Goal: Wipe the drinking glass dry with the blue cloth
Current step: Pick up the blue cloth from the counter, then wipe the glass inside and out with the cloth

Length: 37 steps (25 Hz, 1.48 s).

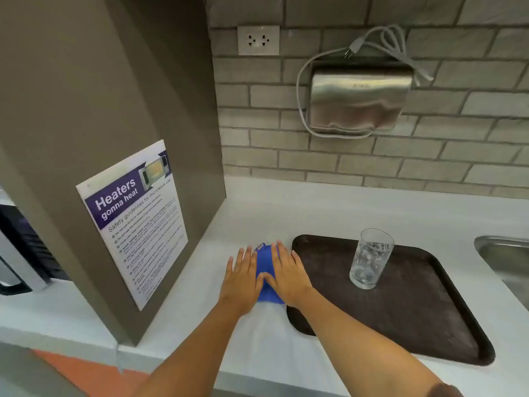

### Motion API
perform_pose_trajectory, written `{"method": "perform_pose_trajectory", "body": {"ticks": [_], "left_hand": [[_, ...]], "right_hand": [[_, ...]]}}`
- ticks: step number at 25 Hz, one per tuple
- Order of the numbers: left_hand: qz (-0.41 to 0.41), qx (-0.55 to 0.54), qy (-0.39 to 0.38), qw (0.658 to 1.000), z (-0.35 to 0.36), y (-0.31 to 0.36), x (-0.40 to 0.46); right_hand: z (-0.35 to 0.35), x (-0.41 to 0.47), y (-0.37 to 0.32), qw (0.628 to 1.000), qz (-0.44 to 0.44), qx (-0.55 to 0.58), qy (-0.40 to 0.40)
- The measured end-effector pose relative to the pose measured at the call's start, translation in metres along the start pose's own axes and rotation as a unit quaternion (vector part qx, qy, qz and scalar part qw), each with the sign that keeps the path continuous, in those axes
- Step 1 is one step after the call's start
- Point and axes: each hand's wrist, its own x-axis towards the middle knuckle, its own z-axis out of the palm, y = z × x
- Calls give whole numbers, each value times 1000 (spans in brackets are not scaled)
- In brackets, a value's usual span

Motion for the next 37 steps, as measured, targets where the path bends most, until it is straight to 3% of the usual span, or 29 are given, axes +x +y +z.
{"method": "perform_pose_trajectory", "body": {"ticks": [3, 6, 11, 16, 21, 25, 30, 32, 37], "left_hand": [[-20, 5, -97, 995, 12, -3, 2], [-24, 14, -141, 990, 26, -3, 4], [-28, -31, -150, 988, 33, -4, 6], [-40, -103, -145, 983, 24, -7, 8], [-30, -267, -44, 962, 9, -4, 15], [17, -492, -57, 869, -11, 22, 16], [104, -460, -1, 882, -25, 76, 12], [133, -488, -33, 862, -31, 102, 7], [157, -542, -221, 795, -31, 150, -7]], "right_hand": [[13, 12, 0, 999, 25, -1, -38], [21, 24, -4, 996, 46, -20, -76], [30, 38, -11, 991, 84, -60, -84], [24, 44, -21, 989, 102, 82, -74], [6, 25, -19, 948, 83, 306, 32], [-16, -6, -4, 923, 100, 339, 151], [-29, -67, 37, 898, 174, 335, 226], [-34, -94, 52, 895, 189, 324, 243], [-50, -143, 79, 872, 203, 351, 274]]}}
